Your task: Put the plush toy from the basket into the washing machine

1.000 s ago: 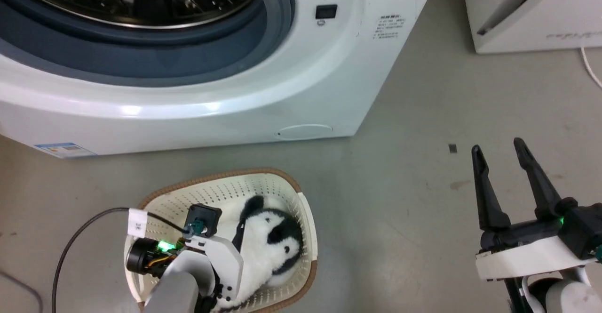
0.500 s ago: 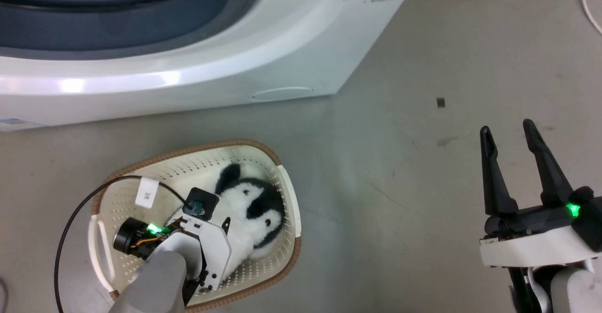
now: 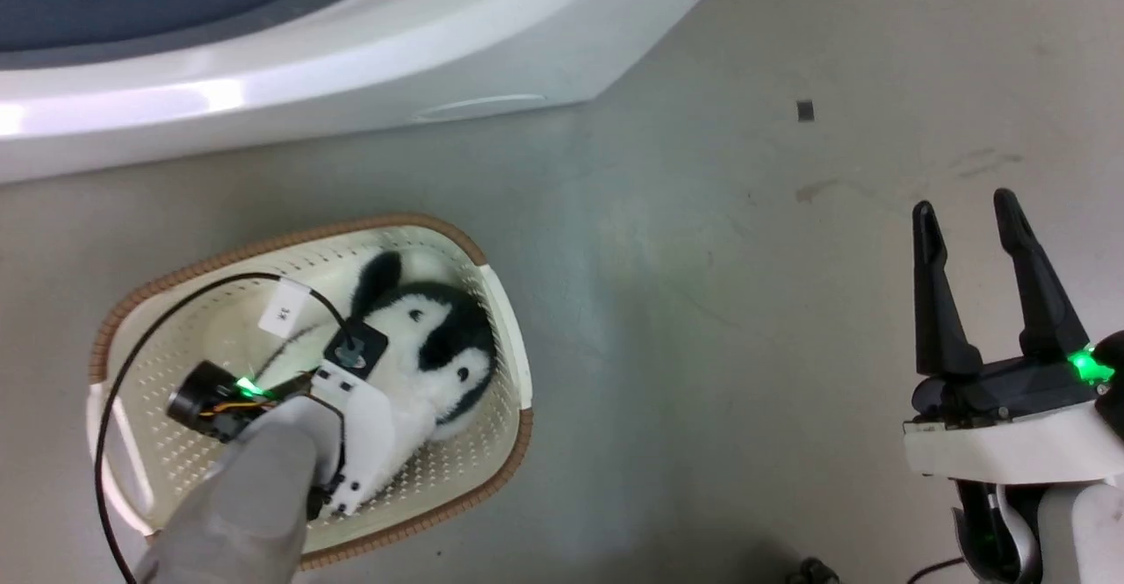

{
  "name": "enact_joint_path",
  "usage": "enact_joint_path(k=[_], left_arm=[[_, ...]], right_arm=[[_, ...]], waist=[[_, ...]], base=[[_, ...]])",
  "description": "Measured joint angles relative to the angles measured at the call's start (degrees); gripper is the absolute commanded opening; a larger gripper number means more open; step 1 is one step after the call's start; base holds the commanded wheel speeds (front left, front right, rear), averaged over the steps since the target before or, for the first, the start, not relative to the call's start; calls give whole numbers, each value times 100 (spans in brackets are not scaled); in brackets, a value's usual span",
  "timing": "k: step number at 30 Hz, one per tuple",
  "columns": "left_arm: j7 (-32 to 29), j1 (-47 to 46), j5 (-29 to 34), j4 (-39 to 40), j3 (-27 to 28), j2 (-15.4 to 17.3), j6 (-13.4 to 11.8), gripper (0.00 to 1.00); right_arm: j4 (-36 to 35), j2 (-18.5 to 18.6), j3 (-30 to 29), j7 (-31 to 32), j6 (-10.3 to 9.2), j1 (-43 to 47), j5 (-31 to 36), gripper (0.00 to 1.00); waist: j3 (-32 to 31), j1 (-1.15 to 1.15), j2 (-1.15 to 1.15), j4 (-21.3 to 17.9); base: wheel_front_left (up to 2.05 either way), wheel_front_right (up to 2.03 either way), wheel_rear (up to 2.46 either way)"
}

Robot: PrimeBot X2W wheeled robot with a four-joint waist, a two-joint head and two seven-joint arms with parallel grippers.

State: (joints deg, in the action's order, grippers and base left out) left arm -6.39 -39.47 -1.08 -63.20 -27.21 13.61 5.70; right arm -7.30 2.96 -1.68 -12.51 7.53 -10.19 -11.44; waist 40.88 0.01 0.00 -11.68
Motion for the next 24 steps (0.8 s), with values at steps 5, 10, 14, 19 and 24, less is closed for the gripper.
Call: enact_joint_path(k=[5,10,14,19,24], left_arm=[[-103,-264,56,-276,-225,111,-3,100],[-123,-534,91,-547,-425,180,-3,100],[-121,-725,90,-757,-572,230,-4,100],[-121,-881,-94,-944,-603,276,55,0],[-19,-845,-205,-980,-637,264,102,0]], right_arm=[[-77,0,13,-71,0,-86,-82,100],[-125,0,14,-126,0,-156,-138,100],[-159,0,21,-174,0,-224,-199,100],[-168,-1,33,-222,0,-301,-276,100],[-154,0,24,-223,0,-333,-297,100]], waist=[[284,0,0,-97],[560,0,0,-190],[772,0,0,-266],[928,0,0,-347],[812,0,0,-316]], base=[[0,0,0],[0,0,0],[0,0,0],[0,0,0],[0,0,0]])
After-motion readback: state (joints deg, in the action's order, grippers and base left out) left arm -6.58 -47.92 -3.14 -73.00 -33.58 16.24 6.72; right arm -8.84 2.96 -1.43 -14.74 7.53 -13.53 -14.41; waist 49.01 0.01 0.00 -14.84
